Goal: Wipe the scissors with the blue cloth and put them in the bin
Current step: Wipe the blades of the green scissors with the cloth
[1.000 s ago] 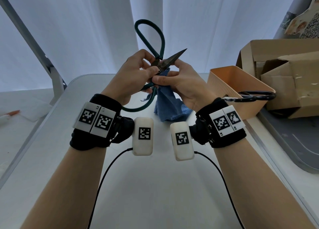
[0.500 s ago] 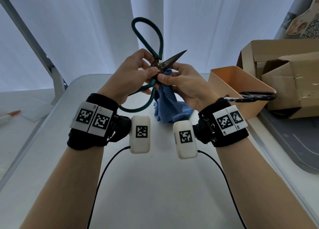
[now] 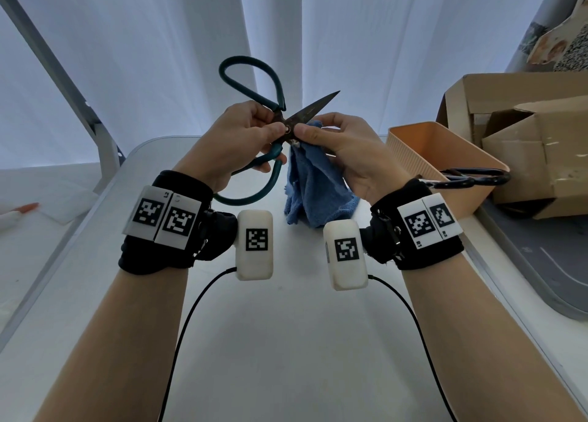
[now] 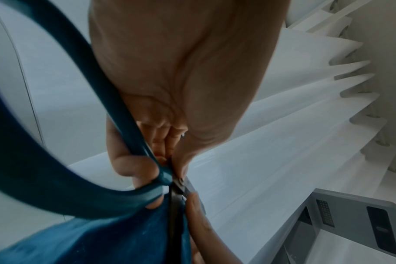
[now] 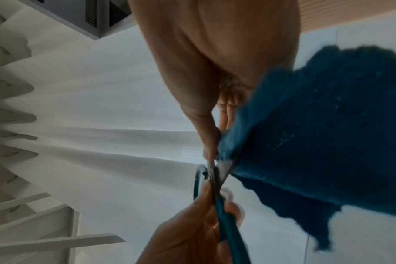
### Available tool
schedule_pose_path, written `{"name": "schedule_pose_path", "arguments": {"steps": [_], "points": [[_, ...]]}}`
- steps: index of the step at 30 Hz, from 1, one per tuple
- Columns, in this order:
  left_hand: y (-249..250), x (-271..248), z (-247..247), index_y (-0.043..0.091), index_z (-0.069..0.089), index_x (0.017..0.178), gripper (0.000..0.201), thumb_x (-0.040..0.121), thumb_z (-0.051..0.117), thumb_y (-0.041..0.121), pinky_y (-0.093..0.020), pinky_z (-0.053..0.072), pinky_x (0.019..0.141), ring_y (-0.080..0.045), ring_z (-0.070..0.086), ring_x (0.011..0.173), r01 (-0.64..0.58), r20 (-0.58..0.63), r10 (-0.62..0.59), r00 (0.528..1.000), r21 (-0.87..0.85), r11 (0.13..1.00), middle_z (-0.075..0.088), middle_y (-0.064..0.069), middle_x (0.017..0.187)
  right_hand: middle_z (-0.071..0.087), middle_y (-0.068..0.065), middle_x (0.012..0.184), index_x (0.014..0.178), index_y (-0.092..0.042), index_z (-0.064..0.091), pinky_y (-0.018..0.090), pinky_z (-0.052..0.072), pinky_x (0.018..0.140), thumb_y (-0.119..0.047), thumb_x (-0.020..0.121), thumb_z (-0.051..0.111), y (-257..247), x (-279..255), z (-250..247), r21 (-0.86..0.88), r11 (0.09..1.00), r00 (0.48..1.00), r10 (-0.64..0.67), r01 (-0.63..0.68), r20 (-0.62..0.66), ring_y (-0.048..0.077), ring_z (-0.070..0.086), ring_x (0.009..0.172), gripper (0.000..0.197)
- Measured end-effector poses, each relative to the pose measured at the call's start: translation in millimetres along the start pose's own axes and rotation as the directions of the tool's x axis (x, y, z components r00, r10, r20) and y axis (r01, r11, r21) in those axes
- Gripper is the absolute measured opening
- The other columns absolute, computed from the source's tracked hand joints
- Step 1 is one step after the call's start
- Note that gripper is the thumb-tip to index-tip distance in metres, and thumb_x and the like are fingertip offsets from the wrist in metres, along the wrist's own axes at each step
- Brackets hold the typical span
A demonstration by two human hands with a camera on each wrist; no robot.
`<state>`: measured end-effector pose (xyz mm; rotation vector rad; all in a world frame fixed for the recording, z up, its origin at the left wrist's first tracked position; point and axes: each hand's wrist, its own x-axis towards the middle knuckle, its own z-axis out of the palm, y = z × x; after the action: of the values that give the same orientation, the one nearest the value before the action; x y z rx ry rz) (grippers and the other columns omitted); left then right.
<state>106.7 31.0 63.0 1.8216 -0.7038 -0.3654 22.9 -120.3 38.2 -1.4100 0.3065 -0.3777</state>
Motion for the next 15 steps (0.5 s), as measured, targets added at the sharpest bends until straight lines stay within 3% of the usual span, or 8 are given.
{"name": "schedule_pose_path", "arguments": {"steps": [7,10,13,15], "points": [[-2.1,2.0,-2.3,0.003,0.057,0.115,0.017,0.100,0.057,0.013,-0.021,0.051,0.049,-0.013,0.072,0.066,0.041,-0.038,-0.041,0.998,-0.011,0.999,0.074,-0.009,0.098,0.068,0.004,0.081,0.101,-0.007,0.065,0.023,0.055,0.066,-0.012,0.093,0.067,-2.8,2.2,-8.3,0.047,0.999,0.999,-0.011,0.013,-0.034,0.011,0.065,0.066,0.010],[-2.3,2.4,-1.4,0.002,0.056,0.116,0.019,0.100,0.057,0.012,-0.021,0.051,0.048,-0.013,0.072,0.065,0.041,-0.053,-0.042,0.998,-0.009,0.999,0.073,-0.010,0.099,0.069,0.006,0.086,0.100,-0.010,0.066,0.029,0.054,0.073,-0.016,0.094,0.067,-2.1,2.9,-9.7,0.090,0.996,0.999,0.015,-0.012,-0.031,0.015,0.064,0.073,0.009],[-3.1,3.3,-1.1,0.001,0.055,0.116,0.019,0.100,0.056,0.012,-0.021,0.050,0.047,-0.013,0.071,0.063,0.044,-0.071,-0.045,0.996,-0.012,0.999,0.072,-0.011,0.098,0.066,0.006,0.084,0.098,-0.011,0.067,0.028,0.051,0.068,-0.018,0.093,0.063,-5.2,2.6,-8.7,0.150,0.987,0.998,0.057,-0.053,-0.019,0.016,0.061,0.071,0.009],[-3.2,3.6,-0.8,0.002,0.055,0.115,0.018,0.100,0.056,0.012,-0.021,0.050,0.047,-0.014,0.071,0.064,0.044,-0.079,-0.046,0.996,-0.021,0.999,0.072,-0.010,0.097,0.065,0.004,0.079,0.098,-0.011,0.066,0.027,0.050,0.064,-0.008,0.094,0.052,-7.0,2.0,-8.3,0.192,0.979,0.998,0.068,-0.064,-0.011,0.015,0.059,0.067,0.015]]}}
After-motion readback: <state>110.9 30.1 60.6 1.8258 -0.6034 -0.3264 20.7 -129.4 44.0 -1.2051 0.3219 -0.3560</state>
